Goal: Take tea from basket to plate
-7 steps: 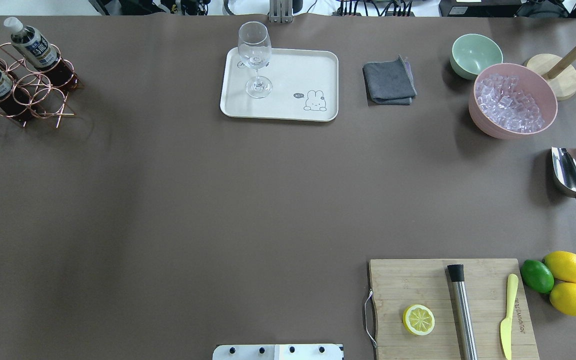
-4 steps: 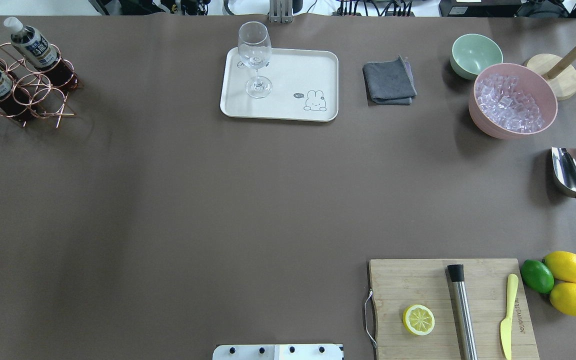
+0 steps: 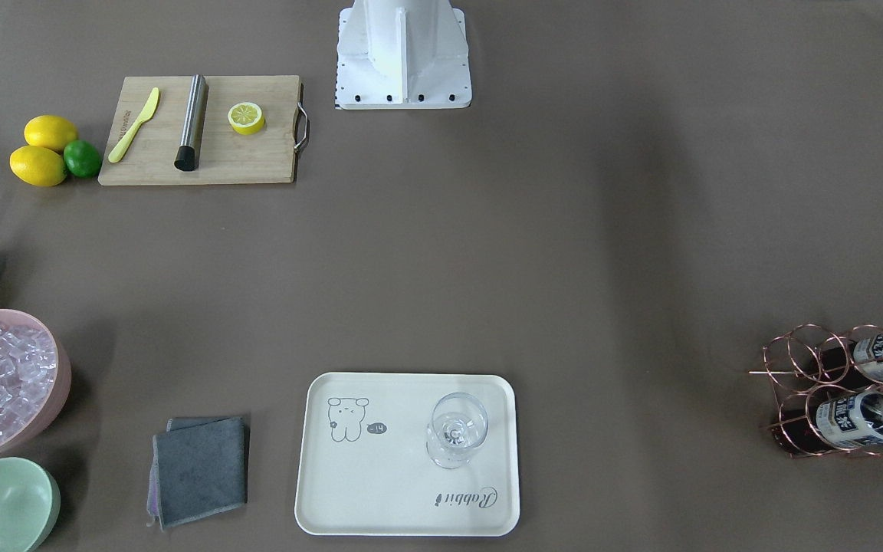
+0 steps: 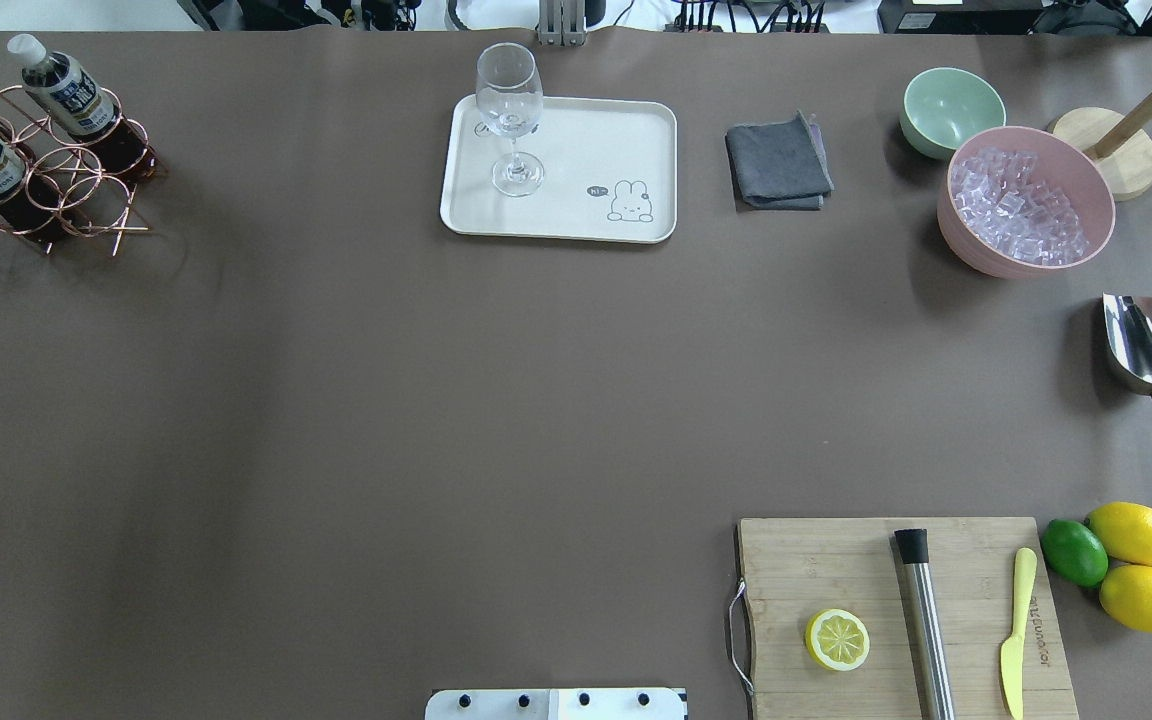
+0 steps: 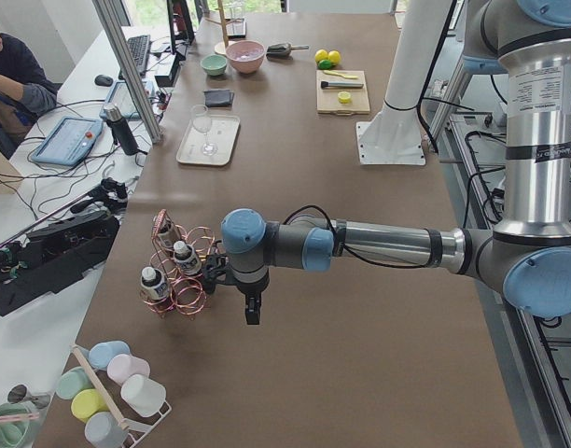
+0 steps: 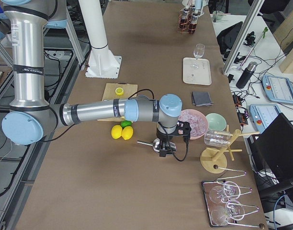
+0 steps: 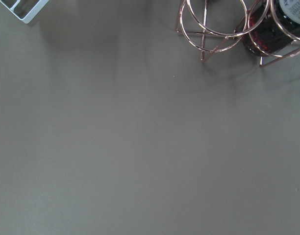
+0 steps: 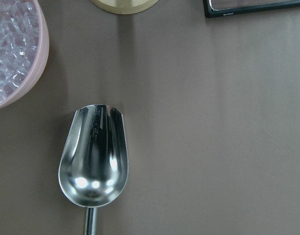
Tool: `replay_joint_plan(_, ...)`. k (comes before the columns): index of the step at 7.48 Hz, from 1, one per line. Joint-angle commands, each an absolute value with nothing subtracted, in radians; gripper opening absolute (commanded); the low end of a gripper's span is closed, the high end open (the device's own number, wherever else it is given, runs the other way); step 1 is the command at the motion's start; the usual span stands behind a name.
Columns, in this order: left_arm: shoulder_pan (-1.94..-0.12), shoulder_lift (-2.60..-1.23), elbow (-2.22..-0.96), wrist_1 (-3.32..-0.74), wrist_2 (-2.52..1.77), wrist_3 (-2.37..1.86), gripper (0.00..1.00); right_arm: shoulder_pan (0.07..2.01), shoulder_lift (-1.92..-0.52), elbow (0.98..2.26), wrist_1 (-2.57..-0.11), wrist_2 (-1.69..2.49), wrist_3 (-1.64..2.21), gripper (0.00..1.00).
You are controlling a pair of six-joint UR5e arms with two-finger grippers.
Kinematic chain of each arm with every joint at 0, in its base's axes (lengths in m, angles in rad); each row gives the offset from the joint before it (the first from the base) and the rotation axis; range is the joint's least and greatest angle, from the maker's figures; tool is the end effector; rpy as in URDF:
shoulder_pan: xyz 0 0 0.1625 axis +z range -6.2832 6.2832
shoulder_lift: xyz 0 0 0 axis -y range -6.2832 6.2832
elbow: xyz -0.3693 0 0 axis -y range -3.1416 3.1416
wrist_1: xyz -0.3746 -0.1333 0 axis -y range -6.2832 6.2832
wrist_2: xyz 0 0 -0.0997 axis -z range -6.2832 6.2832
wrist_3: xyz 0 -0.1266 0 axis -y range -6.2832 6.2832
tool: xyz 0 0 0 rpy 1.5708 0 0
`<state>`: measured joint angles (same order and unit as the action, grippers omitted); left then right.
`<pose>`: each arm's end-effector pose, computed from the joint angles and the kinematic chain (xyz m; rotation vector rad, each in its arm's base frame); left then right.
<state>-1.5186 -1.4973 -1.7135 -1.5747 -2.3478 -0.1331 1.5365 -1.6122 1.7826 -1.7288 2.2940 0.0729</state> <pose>-0.0209 -0.4543 0.5876 -0.0028 0.7798 -0.0484 0.0339 -0.4562 0.5616 -0.0269 -0.7228 0.0324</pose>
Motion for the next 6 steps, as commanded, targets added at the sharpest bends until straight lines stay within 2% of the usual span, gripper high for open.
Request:
replay_joint_plan(1,-1.517,-1.497,-1.703,-1.575,-2.350,-0.135,0.98,1.545,-1.612,1.782,-1.729,2.295,0.072,1.00)
replay_joint_plan(6,-1.519,-1.503,-1.710,-1.575,-2.350,-0.135,0.98,1.560,-1.612,1.784,-1.729,2.296,0.072,1.00)
